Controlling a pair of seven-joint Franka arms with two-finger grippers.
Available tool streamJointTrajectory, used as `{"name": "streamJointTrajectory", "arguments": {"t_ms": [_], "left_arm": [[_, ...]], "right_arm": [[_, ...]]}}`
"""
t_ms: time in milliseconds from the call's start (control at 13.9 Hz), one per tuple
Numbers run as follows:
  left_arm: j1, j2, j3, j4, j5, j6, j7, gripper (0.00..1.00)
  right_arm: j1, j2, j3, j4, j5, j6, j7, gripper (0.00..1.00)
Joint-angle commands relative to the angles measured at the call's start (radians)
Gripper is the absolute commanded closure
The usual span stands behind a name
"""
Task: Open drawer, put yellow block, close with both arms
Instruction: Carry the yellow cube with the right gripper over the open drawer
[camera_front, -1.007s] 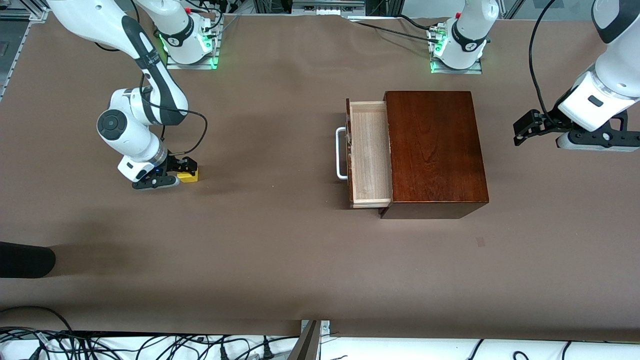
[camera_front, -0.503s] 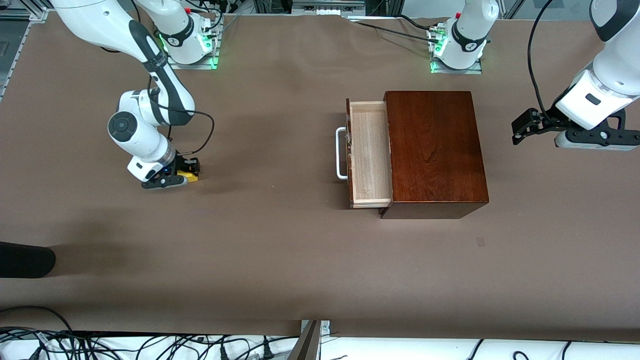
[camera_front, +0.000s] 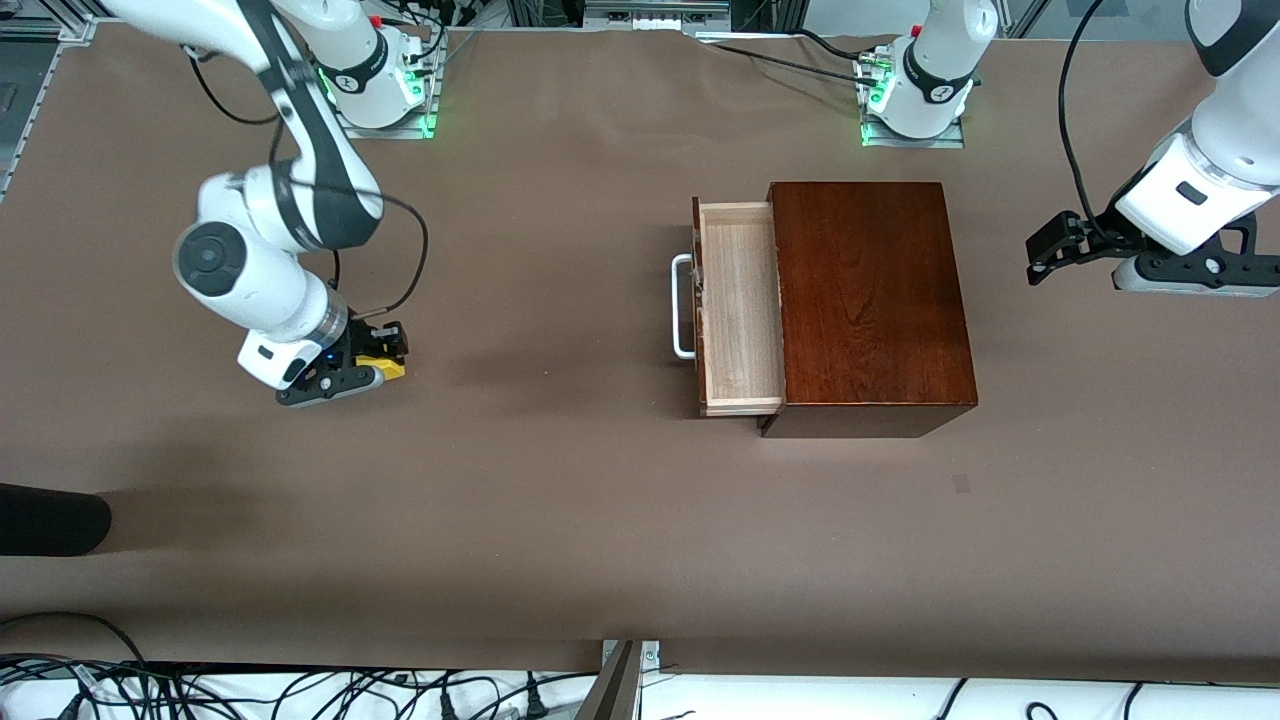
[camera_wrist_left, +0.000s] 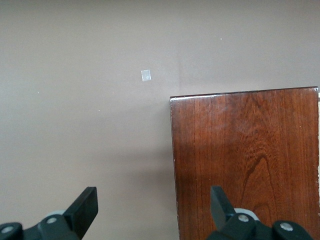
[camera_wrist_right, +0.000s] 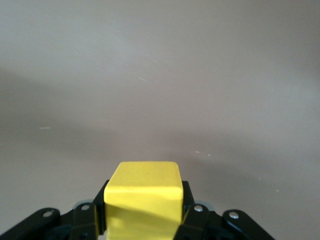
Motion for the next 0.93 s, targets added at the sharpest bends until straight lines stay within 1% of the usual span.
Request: {"name": "streamJointTrajectory", "arguments": {"t_ms": [0,72,144,288,359,431,503,719,863], "left_arm": [[-0.004,0.006,0.0,0.028,0.021,-0.029,0.015,0.0],[-0.004,0.006,0.0,0.028,0.021,-0.029,0.016,0.0],[-0.004,0.006,0.0,0.028,0.021,-0.029,0.016,0.0],[-0.004,0.006,0.0,0.028,0.024,-0.029,0.024,0.0],[-0.004,0.008,0.0,0.03,0.026,-0.024,0.025,0.0],[-0.004,0.012,0.0,0.03,0.026,-0.024,0.025,0.0],[-0.004,0.011,-0.002,0.03,0.026,-0.024,0.024,0.0],[-0.006,0.011,-0.002,0.03,0.026,-0.024,0.022,0.0],[-0.006,0.012,-0.002,0.03,0.026,-0.024,0.021,0.0]], "right_arm": [[0.059,0.122,0.011,0.344,0.014,-0.242,-0.034,1.0],[0.081,0.146,0.026,0.414,0.014,-0.279,-0.05,1.0],[0.102,0.156,0.048,0.449,0.014,-0.292,-0.048,1.0],[0.174,0.162,0.074,0.468,0.002,-0.286,-0.06,1.0],[0.241,0.17,0.074,0.477,-0.015,-0.284,-0.077,1.0],[0.325,0.182,0.072,0.497,-0.082,-0.277,-0.087,1.0],[0.382,0.208,0.072,0.532,-0.141,-0.275,-0.093,1.0],[0.531,0.289,0.071,0.637,-0.178,-0.277,-0.13,1.0],[0.617,0.324,0.068,0.666,-0.227,-0.275,-0.128,1.0]]}}
